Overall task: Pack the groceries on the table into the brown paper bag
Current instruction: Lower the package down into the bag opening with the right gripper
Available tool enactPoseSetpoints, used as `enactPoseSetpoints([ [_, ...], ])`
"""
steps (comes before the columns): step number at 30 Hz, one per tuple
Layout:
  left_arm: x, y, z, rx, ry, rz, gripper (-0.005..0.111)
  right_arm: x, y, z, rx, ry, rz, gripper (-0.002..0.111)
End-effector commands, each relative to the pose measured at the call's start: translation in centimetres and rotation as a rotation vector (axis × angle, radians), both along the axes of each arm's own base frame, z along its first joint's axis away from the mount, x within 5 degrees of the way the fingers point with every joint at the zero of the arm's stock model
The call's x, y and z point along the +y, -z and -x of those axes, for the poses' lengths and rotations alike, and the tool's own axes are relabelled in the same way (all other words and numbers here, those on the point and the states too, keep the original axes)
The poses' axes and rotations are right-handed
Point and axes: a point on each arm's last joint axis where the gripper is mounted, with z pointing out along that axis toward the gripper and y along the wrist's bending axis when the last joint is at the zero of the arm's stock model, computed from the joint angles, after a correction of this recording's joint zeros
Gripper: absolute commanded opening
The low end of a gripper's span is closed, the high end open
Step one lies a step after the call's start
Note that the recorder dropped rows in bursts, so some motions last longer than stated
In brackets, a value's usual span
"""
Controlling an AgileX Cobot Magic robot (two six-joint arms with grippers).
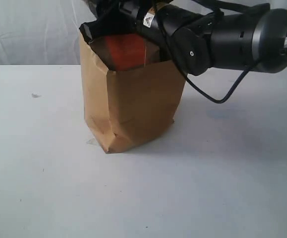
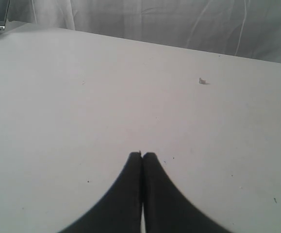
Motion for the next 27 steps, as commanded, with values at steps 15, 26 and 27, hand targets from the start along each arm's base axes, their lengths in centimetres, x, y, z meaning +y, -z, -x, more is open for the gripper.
enactPoseSetpoints([
  [15,0.0,0.1,0.0,-0.004,-0.001,-0.003,0.0,1.2,0.5,0.9,0.055,-0.029,0.028,0.062],
  [26,0.0,0.1,0.0,-0.004,-0.001,-0.003,0.0,1.1,0.4,1.0,0.063,-0.028,0.035,0.062],
  [27,0.0,0.1,0.0,-0.004,-0.001,-0.003,0.0,1.1,0.3,1.1,0.063,-0.028,0.032,0.062],
])
